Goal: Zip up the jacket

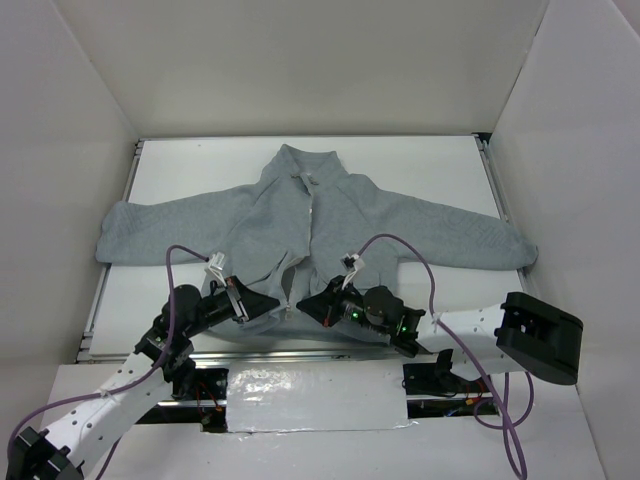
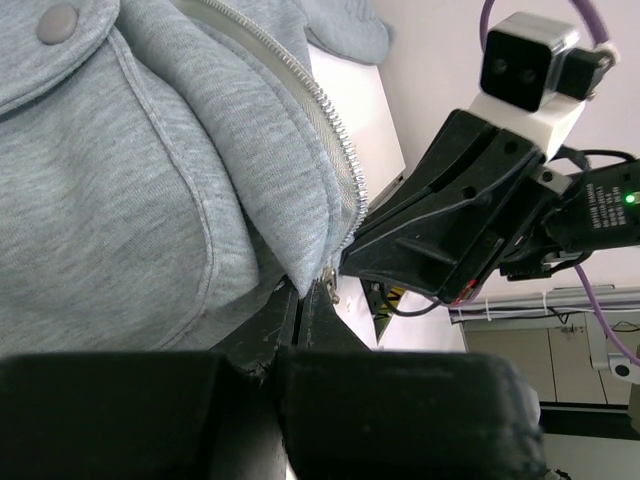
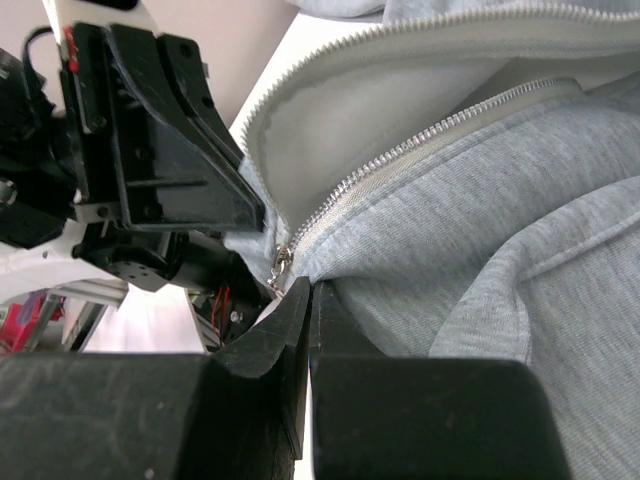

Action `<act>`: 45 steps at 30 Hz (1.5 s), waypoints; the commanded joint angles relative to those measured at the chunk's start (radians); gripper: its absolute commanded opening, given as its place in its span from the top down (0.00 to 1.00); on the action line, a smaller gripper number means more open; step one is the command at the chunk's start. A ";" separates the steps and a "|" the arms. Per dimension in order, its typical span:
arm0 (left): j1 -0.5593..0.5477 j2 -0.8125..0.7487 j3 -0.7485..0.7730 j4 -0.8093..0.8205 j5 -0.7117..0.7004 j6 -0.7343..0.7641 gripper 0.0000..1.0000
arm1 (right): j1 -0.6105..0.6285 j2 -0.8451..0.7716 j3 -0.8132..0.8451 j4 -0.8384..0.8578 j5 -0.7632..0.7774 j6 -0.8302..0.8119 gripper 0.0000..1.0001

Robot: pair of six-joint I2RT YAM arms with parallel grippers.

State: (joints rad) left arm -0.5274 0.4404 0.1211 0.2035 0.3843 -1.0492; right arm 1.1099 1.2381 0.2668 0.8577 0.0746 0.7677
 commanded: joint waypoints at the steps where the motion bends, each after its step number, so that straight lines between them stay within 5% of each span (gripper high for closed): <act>1: -0.005 -0.011 -0.014 0.079 0.027 -0.005 1.00 | -0.008 -0.025 0.057 0.035 0.007 -0.016 1.00; 22: -0.005 0.040 -0.047 0.117 0.126 0.071 1.00 | -0.022 0.012 0.114 -0.057 -0.018 -0.030 1.00; 34: -0.008 0.173 -0.142 0.194 0.172 0.104 1.00 | -0.021 0.123 0.005 0.078 -0.070 0.090 1.00; 45: -0.062 0.313 -0.160 0.189 0.035 0.127 1.00 | -0.019 0.165 -0.031 0.109 -0.065 0.123 1.00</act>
State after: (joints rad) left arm -0.5739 0.7345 0.0437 0.3698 0.4557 -0.9623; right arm 1.0924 1.3849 0.2493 0.8757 0.0025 0.8677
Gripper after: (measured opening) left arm 0.052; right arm 0.011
